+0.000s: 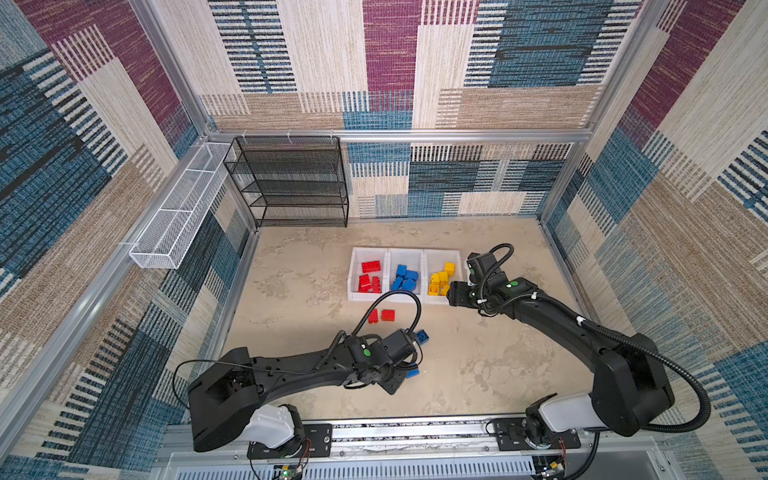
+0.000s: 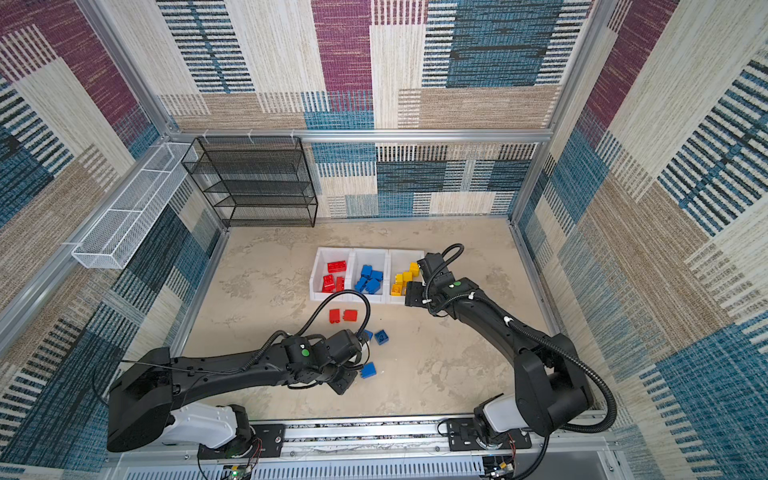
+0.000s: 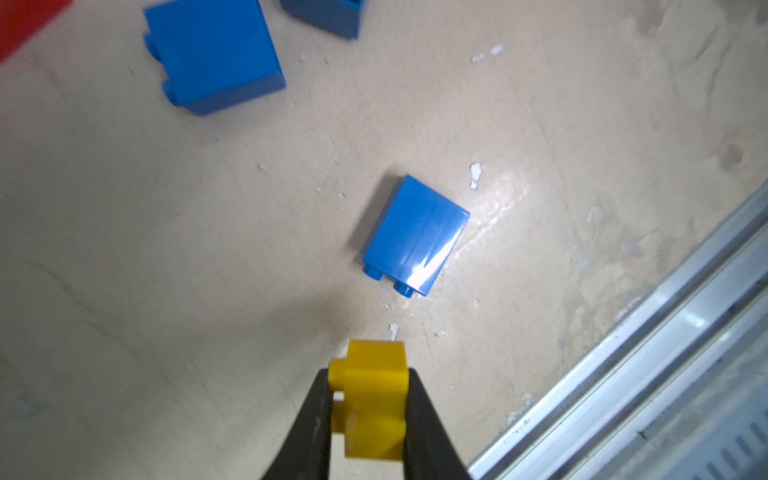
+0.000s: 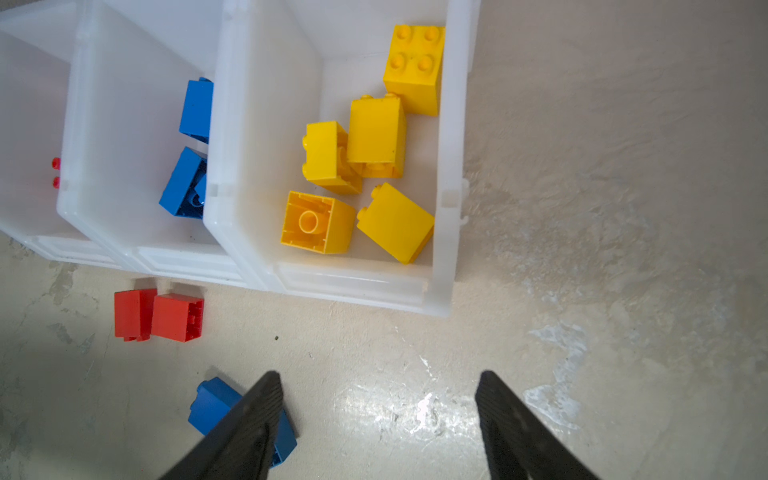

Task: Sort the legos into containers by color
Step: 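Carry the small yellow brick with the left gripper into the yellow compartment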

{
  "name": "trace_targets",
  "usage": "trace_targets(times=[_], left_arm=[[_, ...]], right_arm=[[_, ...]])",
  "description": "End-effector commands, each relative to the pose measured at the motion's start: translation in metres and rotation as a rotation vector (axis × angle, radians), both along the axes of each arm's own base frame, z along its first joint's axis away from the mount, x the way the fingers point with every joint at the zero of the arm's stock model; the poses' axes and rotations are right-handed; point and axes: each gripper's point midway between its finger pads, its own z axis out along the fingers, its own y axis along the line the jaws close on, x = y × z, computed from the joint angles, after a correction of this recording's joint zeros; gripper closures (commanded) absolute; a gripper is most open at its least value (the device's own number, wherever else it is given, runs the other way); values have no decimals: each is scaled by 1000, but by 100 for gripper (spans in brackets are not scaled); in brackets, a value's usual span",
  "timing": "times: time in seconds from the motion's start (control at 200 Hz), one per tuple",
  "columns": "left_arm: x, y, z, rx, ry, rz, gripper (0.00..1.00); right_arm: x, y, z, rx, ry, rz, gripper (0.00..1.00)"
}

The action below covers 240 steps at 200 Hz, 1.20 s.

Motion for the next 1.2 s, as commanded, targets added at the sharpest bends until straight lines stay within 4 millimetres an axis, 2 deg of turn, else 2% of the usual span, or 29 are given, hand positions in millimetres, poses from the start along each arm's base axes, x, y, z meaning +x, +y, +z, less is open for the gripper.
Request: trace_targets(times=[0.0,0.215,0.521,0.691,0.796,0.942,1.057,1.197], left_arm=[[20,-6,21,-56,-57,15,80],[69,-21,52,-131,-100,45,80],[132,-46,79,-157,-152,56,79],[168,-62,82,-163,-155,92,79],[188,-82,84,-180,-163,86,79],[213,-115,81,-196,-155,47,79],[237,-131,74,-157,-159,39,79],[270,-153,77,-159,-192,56,79]], right_arm=[[2,1,9,17,-32,-10,24],[-3,-4,18,22,-54,-17,24],[-24,-18,25,34,-75,-46,24],[-45,-27,22,48,-76,-57,24],[-54,-29,18,58,-68,-55,24],[-61,-30,17,76,-65,-54,24],[-65,-26,14,113,-62,-50,24],[-68,-28,14,101,-66,-41,24]])
